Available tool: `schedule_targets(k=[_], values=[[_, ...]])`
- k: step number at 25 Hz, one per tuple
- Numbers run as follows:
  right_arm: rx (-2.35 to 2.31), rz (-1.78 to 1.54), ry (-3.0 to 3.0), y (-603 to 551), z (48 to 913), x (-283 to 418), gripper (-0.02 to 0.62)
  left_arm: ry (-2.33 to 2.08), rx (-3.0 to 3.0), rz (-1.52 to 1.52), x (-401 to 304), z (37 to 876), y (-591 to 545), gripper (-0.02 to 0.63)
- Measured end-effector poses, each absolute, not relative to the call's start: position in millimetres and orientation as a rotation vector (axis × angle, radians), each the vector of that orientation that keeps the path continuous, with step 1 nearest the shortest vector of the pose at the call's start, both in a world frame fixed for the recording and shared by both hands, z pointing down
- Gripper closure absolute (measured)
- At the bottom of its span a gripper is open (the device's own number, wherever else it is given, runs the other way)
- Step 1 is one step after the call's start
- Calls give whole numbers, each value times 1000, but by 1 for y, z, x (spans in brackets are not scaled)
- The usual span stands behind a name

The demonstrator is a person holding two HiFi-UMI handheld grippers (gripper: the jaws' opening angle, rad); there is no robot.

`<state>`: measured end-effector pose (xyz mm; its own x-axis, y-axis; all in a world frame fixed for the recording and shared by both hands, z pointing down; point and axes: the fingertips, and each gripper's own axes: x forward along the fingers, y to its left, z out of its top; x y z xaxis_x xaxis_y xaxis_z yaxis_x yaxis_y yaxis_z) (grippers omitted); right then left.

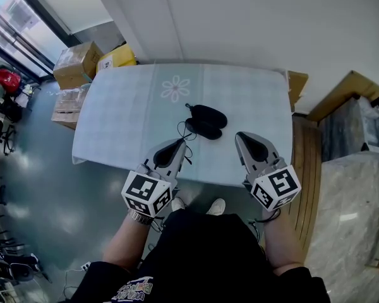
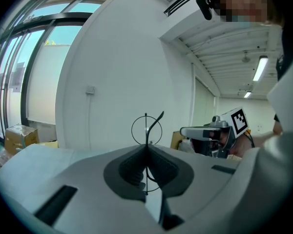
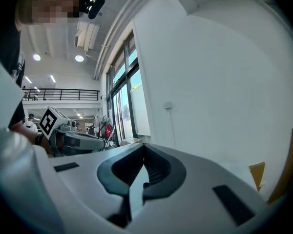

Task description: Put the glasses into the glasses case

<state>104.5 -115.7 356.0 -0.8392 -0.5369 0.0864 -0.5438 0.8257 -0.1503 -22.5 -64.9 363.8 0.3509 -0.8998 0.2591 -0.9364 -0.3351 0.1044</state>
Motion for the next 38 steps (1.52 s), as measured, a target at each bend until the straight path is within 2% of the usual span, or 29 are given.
schedule_targets(k=[23, 38], values=[[1066, 380, -2869, -160, 383, 109, 572, -1440, 2457, 410, -31, 410, -134, 575], [1220, 502, -2723, -209, 426, 84, 572, -1092, 2647, 859, -46, 485, -203, 575]])
